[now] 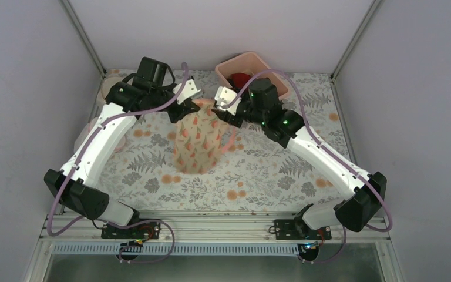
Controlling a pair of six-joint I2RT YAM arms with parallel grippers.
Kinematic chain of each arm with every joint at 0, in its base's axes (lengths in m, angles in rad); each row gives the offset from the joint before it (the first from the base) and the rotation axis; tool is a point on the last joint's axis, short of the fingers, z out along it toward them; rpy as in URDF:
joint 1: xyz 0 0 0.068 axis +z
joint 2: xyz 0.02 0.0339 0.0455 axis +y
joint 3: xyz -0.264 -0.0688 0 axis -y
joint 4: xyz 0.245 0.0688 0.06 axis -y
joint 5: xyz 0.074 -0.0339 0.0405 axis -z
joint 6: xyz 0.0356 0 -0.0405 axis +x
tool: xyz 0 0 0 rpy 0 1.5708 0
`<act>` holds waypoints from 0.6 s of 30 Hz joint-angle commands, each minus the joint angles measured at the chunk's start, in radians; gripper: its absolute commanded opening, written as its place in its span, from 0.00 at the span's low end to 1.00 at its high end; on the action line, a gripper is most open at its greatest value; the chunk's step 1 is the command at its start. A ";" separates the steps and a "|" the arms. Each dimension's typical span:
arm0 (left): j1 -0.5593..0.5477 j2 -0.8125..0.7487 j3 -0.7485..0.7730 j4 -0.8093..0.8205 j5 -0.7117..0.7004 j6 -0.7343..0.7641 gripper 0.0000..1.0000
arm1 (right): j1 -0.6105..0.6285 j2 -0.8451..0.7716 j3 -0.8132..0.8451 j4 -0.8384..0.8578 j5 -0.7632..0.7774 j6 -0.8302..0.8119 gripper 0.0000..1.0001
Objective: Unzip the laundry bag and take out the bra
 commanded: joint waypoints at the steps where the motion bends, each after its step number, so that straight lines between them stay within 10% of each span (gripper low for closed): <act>1: 0.066 -0.027 -0.002 0.102 0.062 -0.181 0.02 | -0.002 0.006 0.020 0.144 0.123 0.088 0.73; 6: 0.334 -0.055 -0.013 0.253 -0.072 -0.602 0.02 | -0.001 -0.017 -0.002 0.209 0.173 0.191 0.89; 11: 0.567 -0.050 -0.034 0.290 0.157 -0.955 0.02 | 0.083 -0.067 -0.220 0.458 0.019 0.232 0.99; 18: 0.610 -0.011 0.056 0.255 0.257 -1.170 0.02 | 0.218 0.088 -0.333 0.833 0.121 0.159 1.00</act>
